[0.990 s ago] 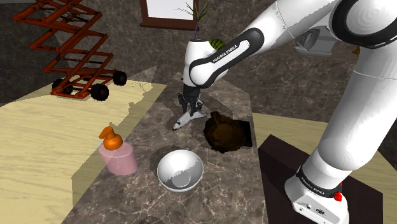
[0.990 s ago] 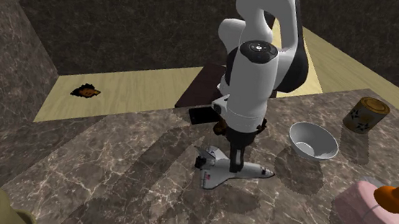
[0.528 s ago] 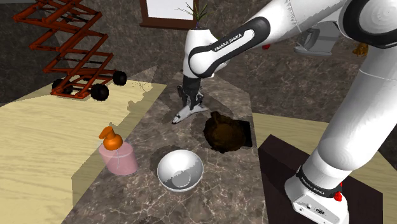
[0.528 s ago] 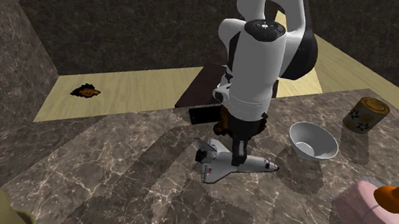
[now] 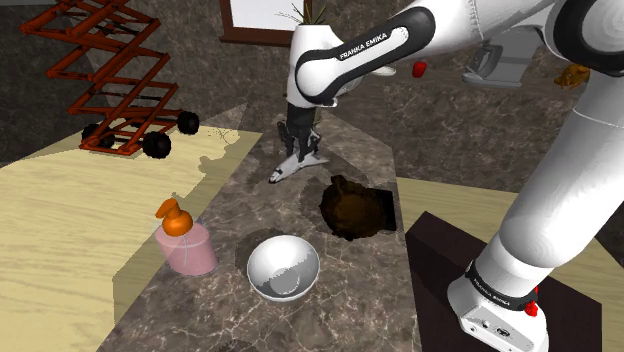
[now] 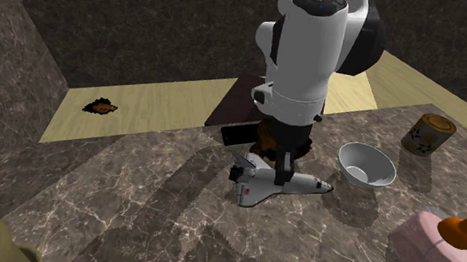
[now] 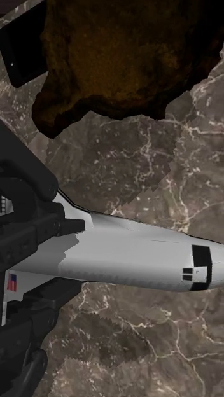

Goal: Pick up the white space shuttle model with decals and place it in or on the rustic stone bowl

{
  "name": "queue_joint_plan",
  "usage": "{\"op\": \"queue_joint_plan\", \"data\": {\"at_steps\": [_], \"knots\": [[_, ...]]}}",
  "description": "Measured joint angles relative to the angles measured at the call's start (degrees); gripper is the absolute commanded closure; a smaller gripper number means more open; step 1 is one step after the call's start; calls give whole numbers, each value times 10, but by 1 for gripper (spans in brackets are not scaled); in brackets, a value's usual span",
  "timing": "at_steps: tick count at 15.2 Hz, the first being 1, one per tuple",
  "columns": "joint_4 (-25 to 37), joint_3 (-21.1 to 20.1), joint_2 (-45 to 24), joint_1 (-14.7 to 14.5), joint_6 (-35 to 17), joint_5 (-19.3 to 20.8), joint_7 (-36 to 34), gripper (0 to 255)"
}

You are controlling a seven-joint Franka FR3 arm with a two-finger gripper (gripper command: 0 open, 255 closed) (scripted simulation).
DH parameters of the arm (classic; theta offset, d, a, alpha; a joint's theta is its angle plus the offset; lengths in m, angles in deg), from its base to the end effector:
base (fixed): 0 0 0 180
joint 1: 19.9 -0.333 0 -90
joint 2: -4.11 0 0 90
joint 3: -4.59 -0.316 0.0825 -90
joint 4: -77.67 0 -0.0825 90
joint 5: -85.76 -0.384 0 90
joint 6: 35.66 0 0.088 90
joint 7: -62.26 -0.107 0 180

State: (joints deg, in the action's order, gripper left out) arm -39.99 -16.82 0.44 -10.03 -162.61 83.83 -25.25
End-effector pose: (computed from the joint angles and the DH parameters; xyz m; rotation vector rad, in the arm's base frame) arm 0.5599 0.1130 0.4185 -2.3689 1.8897 -0.0416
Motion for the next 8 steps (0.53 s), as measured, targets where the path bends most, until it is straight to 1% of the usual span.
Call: {"op": "queue_joint_plan", "data": {"at_steps": [8], "knots": [[40,1,23,2,61,-9,5,255]]}}
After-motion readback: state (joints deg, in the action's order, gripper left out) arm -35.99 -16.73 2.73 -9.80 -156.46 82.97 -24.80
